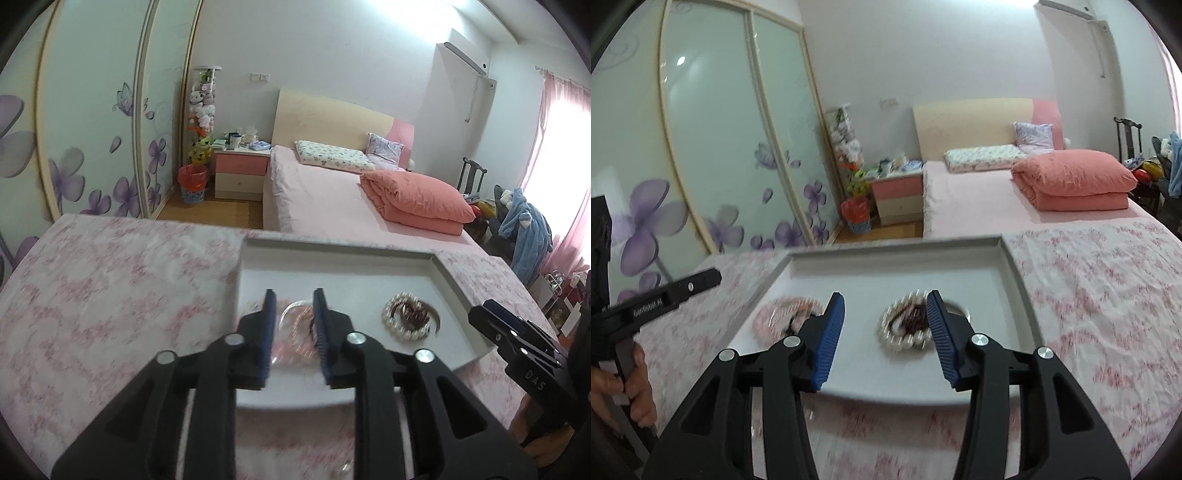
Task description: Organize jewelry
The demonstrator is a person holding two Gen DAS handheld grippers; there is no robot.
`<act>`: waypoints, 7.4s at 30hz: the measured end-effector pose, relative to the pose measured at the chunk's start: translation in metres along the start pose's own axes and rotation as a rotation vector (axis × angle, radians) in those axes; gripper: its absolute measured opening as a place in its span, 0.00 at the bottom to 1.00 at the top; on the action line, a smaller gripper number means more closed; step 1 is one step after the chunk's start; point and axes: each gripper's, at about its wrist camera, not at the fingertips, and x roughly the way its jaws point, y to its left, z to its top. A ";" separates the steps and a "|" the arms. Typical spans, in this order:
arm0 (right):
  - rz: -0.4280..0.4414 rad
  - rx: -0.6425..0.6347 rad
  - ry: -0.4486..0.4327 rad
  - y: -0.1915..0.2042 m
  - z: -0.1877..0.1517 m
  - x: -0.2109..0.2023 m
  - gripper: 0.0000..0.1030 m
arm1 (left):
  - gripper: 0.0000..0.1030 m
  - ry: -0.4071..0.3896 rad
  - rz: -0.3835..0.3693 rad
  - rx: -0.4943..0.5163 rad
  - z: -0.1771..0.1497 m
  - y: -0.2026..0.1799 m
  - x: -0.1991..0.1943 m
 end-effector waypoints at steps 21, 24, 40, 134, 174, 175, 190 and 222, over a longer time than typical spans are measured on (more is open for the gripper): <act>0.069 -0.188 0.385 0.069 -0.063 0.039 0.26 | 0.45 0.042 0.089 -0.059 -0.057 0.072 -0.053; 0.053 -0.209 0.386 0.073 -0.063 0.042 0.25 | 0.45 0.045 0.085 -0.061 -0.058 0.073 -0.053; -0.129 -0.163 0.355 0.016 -0.065 0.020 0.14 | 0.52 0.122 -0.034 0.067 -0.078 0.005 -0.042; -0.122 -0.136 -0.207 0.038 -0.029 -0.101 0.14 | 0.14 -0.143 0.062 0.176 -0.062 -0.055 -0.087; -0.053 0.125 -0.044 -0.024 0.019 -0.003 0.52 | 0.39 -0.057 0.059 0.006 0.009 -0.017 0.013; -0.052 0.125 -0.046 -0.024 0.018 -0.006 0.52 | 0.41 -0.062 0.065 0.002 0.009 -0.014 0.009; -0.089 0.040 -0.101 0.012 -0.001 -0.081 0.61 | 0.60 -0.146 0.102 0.027 -0.025 -0.004 -0.084; -0.126 -0.059 -0.213 0.043 -0.068 -0.169 0.98 | 0.96 -0.277 0.140 0.115 -0.109 -0.039 -0.178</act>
